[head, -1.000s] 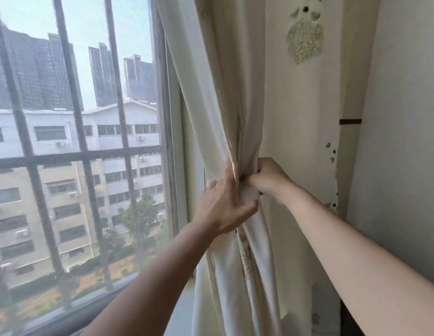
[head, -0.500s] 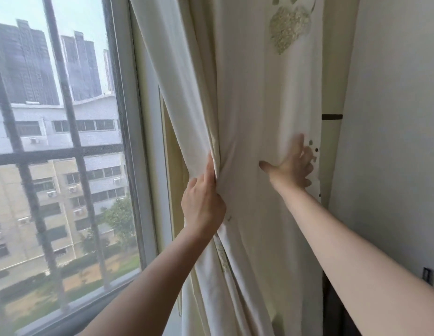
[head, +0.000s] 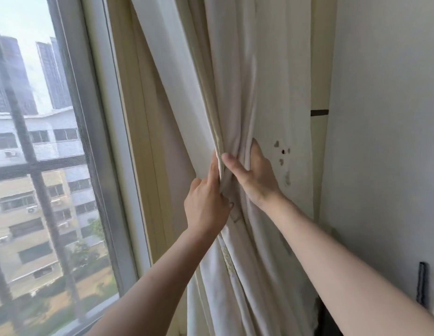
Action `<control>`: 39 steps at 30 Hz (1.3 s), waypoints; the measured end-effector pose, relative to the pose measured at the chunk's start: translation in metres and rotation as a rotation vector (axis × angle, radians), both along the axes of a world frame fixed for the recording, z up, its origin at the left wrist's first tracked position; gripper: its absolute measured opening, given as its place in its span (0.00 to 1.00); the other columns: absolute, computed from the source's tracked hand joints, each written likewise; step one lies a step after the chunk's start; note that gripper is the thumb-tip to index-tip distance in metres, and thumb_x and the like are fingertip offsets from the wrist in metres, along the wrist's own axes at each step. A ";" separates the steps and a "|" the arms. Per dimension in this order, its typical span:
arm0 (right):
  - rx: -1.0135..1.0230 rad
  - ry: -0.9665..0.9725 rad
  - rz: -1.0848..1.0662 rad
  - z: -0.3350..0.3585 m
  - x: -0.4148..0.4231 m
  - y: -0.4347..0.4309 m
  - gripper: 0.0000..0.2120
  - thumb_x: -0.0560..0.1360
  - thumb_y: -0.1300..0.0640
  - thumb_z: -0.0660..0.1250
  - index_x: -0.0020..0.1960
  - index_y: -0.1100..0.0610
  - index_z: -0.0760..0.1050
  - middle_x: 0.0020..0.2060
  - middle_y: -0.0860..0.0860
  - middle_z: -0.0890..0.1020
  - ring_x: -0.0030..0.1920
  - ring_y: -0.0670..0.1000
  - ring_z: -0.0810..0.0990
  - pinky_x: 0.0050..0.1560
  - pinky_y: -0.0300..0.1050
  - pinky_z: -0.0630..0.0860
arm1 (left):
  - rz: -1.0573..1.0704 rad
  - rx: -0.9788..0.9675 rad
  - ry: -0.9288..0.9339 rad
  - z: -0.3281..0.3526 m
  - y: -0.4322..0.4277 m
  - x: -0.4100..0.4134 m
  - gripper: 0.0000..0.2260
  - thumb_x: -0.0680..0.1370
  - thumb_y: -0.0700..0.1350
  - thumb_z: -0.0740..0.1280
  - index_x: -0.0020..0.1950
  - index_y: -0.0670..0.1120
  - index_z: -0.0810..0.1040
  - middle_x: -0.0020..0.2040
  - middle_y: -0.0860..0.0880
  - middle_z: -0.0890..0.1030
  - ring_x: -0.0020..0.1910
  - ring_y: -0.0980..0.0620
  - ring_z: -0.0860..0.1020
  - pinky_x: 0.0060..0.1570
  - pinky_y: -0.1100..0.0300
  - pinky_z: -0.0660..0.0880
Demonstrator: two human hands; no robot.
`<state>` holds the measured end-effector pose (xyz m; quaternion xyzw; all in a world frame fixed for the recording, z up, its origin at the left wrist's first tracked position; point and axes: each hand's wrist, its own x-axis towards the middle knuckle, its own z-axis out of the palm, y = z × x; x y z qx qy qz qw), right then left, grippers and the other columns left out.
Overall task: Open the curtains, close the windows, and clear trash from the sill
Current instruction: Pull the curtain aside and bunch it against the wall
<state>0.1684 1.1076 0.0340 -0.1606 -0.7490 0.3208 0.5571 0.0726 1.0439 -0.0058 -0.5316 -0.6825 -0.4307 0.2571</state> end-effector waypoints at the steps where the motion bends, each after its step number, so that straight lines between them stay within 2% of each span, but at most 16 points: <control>1: 0.046 -0.053 -0.069 0.001 0.000 0.002 0.28 0.65 0.34 0.65 0.59 0.48 0.68 0.47 0.39 0.80 0.45 0.36 0.79 0.44 0.23 0.71 | -0.014 -0.005 -0.005 -0.001 0.006 0.002 0.36 0.66 0.35 0.64 0.73 0.49 0.56 0.29 0.60 0.60 0.37 0.47 0.69 0.30 0.57 0.63; 5: 0.118 -0.126 -0.245 0.007 0.001 0.012 0.14 0.72 0.46 0.65 0.51 0.55 0.72 0.42 0.50 0.83 0.43 0.52 0.81 0.46 0.50 0.78 | -0.099 -0.034 -0.007 -0.002 0.023 0.006 0.36 0.69 0.37 0.62 0.74 0.52 0.52 0.30 0.56 0.66 0.39 0.45 0.71 0.30 0.57 0.63; 8: 0.066 -0.114 -0.271 0.011 0.001 0.022 0.10 0.73 0.49 0.64 0.45 0.56 0.75 0.39 0.51 0.83 0.42 0.54 0.81 0.47 0.51 0.77 | -0.270 -0.053 -0.050 -0.003 0.030 0.013 0.36 0.71 0.54 0.63 0.73 0.57 0.46 0.46 0.50 0.80 0.47 0.43 0.77 0.35 0.55 0.72; 11: 0.011 -0.154 -0.191 0.013 0.000 0.029 0.09 0.74 0.47 0.64 0.38 0.52 0.74 0.34 0.45 0.81 0.39 0.49 0.80 0.44 0.46 0.75 | -0.210 -0.037 -0.064 -0.005 0.043 0.019 0.41 0.68 0.62 0.64 0.72 0.54 0.45 0.59 0.49 0.77 0.52 0.43 0.76 0.39 0.55 0.73; 15: 0.000 -0.187 -0.129 0.014 0.001 0.043 0.19 0.75 0.41 0.60 0.32 0.53 0.73 0.30 0.47 0.78 0.35 0.46 0.77 0.39 0.44 0.72 | -0.094 0.049 -0.140 -0.005 0.064 0.012 0.31 0.71 0.46 0.65 0.68 0.49 0.52 0.45 0.47 0.79 0.40 0.43 0.76 0.31 0.59 0.65; 18: 0.076 0.072 -0.393 0.013 0.009 0.064 0.28 0.74 0.42 0.61 0.26 0.63 0.69 0.25 0.59 0.75 0.28 0.57 0.74 0.31 0.48 0.67 | -0.055 0.082 -0.083 -0.007 0.072 0.007 0.32 0.70 0.39 0.63 0.72 0.48 0.54 0.46 0.43 0.79 0.37 0.41 0.74 0.30 0.58 0.62; 20: 0.138 0.298 -0.741 0.014 0.019 0.096 0.16 0.72 0.48 0.65 0.39 0.62 0.79 0.39 0.60 0.81 0.41 0.60 0.78 0.41 0.48 0.70 | -0.073 0.118 -0.045 -0.010 0.077 0.004 0.36 0.70 0.37 0.63 0.74 0.51 0.50 0.48 0.41 0.80 0.38 0.39 0.76 0.32 0.58 0.63; 21: 0.048 0.328 -0.842 0.015 0.025 0.112 0.17 0.70 0.48 0.68 0.52 0.59 0.78 0.52 0.60 0.79 0.52 0.61 0.75 0.50 0.49 0.68 | -0.087 0.132 -0.048 -0.010 0.079 0.002 0.37 0.70 0.37 0.63 0.74 0.53 0.48 0.49 0.41 0.80 0.39 0.39 0.76 0.33 0.58 0.63; 22: -0.100 0.262 -0.863 0.015 0.030 0.129 0.26 0.68 0.47 0.70 0.63 0.57 0.72 0.63 0.59 0.72 0.62 0.61 0.70 0.57 0.52 0.66 | -0.100 0.140 -0.061 -0.010 0.081 0.001 0.37 0.71 0.37 0.62 0.73 0.54 0.47 0.50 0.41 0.80 0.39 0.39 0.76 0.33 0.59 0.64; 24: -0.359 0.084 -0.723 0.012 0.040 0.158 0.44 0.65 0.43 0.72 0.74 0.52 0.55 0.73 0.56 0.58 0.71 0.60 0.61 0.66 0.60 0.61 | -0.112 0.148 -0.078 -0.010 0.087 0.000 0.35 0.71 0.37 0.62 0.73 0.54 0.49 0.43 0.43 0.77 0.39 0.39 0.76 0.33 0.58 0.64; 27: -0.530 0.103 -0.266 0.003 0.041 0.182 0.48 0.70 0.40 0.68 0.76 0.51 0.41 0.75 0.49 0.56 0.73 0.51 0.58 0.70 0.49 0.55 | -0.121 0.129 -0.072 -0.009 0.102 0.002 0.33 0.71 0.36 0.62 0.73 0.49 0.53 0.39 0.45 0.72 0.40 0.39 0.75 0.33 0.58 0.65; 31: -0.468 0.025 0.021 0.009 0.031 0.191 0.47 0.66 0.26 0.57 0.76 0.50 0.49 0.76 0.46 0.54 0.74 0.47 0.54 0.66 0.41 0.50 | -0.147 0.111 -0.082 -0.005 0.128 0.015 0.31 0.71 0.35 0.61 0.72 0.48 0.55 0.38 0.48 0.69 0.40 0.41 0.73 0.33 0.57 0.67; 33: -0.352 -0.015 0.099 0.022 0.028 0.186 0.49 0.60 0.23 0.59 0.73 0.50 0.60 0.71 0.44 0.66 0.71 0.45 0.64 0.69 0.40 0.58 | -0.176 0.106 -0.073 -0.003 0.143 0.023 0.29 0.71 0.35 0.61 0.71 0.46 0.57 0.38 0.49 0.69 0.40 0.41 0.73 0.33 0.56 0.66; 35: -0.216 -0.010 0.114 0.036 0.027 0.183 0.30 0.61 0.30 0.66 0.58 0.44 0.74 0.52 0.35 0.82 0.56 0.38 0.78 0.53 0.29 0.73 | -0.210 0.096 -0.057 -0.001 0.162 0.033 0.27 0.71 0.34 0.60 0.68 0.47 0.58 0.35 0.53 0.68 0.38 0.42 0.73 0.30 0.59 0.65; 36: -0.148 -0.009 0.123 0.041 0.027 0.183 0.20 0.62 0.34 0.68 0.51 0.40 0.75 0.44 0.31 0.82 0.48 0.34 0.80 0.44 0.24 0.74 | -0.221 0.099 -0.057 -0.001 0.171 0.036 0.26 0.71 0.33 0.60 0.66 0.49 0.58 0.33 0.56 0.66 0.36 0.43 0.72 0.27 0.60 0.62; 39: -0.038 -0.036 0.117 0.047 0.032 0.196 0.21 0.61 0.39 0.73 0.51 0.35 0.69 0.42 0.33 0.82 0.44 0.33 0.80 0.40 0.25 0.75 | -0.235 0.106 -0.075 -0.002 0.201 0.049 0.22 0.71 0.34 0.61 0.58 0.53 0.58 0.31 0.59 0.63 0.32 0.48 0.67 0.24 0.61 0.57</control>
